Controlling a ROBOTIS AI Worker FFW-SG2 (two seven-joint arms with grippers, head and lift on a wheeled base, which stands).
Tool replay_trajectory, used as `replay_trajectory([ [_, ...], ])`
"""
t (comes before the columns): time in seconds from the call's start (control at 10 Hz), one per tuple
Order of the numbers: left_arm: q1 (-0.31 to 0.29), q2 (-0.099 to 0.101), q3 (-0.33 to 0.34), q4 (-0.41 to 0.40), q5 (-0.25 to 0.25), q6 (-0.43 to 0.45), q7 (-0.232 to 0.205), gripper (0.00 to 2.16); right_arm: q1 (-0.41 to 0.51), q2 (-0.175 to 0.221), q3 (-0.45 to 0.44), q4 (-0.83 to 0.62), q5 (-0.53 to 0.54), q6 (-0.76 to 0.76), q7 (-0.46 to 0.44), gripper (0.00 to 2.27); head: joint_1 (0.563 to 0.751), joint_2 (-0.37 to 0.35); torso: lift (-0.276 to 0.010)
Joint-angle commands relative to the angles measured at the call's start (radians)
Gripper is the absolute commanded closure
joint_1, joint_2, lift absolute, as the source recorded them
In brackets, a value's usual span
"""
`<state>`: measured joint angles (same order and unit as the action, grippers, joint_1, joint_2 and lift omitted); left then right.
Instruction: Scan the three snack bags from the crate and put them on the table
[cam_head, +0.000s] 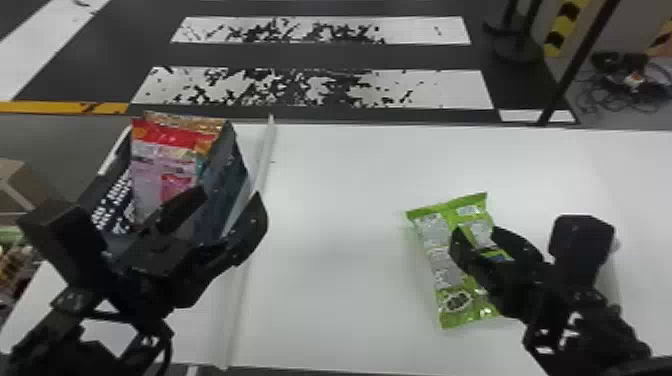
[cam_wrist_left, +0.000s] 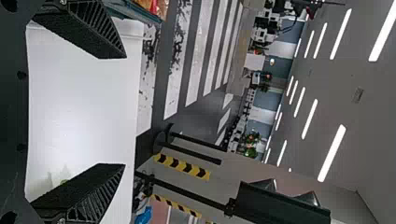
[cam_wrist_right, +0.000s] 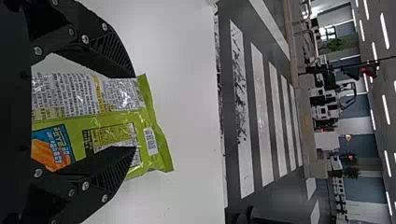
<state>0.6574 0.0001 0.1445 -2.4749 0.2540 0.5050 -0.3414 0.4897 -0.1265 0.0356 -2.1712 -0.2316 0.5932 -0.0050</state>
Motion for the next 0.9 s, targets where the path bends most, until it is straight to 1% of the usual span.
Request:
replay_trajectory([
  [0.0,0.007,-0.003,-0.037,0.001,-0.021,0.001,0.024,0.03,-0.040,-0.010,-0.013,0.079,0.015,-0.045,0.037,2.25,0.695,0.002,-0.094],
  [0.1,0.021,-0.003,-0.046,-0.001,-0.039,-0.009,0.033,0.03,-0.072,-0.012,-0.011,0.149,0.021,-0.100,0.076,2.25,0.695,-0.011,-0.094],
  [0.2,0.033,-0.003,-0.042,-0.001,-0.042,-0.024,0.042,0.03,-0.108,-0.016,0.006,0.221,0.037,-0.158,0.097,2.25,0.695,-0.019,-0.094],
  [0.3,0.045,-0.003,-0.033,0.001,-0.062,-0.039,0.044,0.03,-0.143,-0.022,0.023,0.286,0.040,-0.210,0.100,2.25,0.695,-0.018,-0.094],
  [0.4,0.053,-0.003,-0.020,0.004,-0.064,-0.042,0.055,0.03,-0.166,-0.021,0.032,0.337,0.021,-0.241,0.105,2.25,0.695,-0.005,-0.094],
  [0.5,0.056,-0.003,-0.011,0.007,-0.064,-0.042,0.056,0.03,-0.161,-0.018,0.035,0.347,0.005,-0.259,0.103,2.25,0.695,0.003,-0.094],
  [0.6,0.054,-0.003,-0.011,0.010,-0.064,-0.045,0.055,0.03,-0.128,-0.013,0.038,0.343,-0.008,-0.324,0.092,2.25,0.695,0.018,-0.094],
  [0.8,0.041,-0.003,-0.011,0.021,-0.061,-0.049,0.055,0.03,-0.100,-0.012,0.032,0.340,-0.014,-0.351,0.072,2.25,0.695,0.029,-0.094],
])
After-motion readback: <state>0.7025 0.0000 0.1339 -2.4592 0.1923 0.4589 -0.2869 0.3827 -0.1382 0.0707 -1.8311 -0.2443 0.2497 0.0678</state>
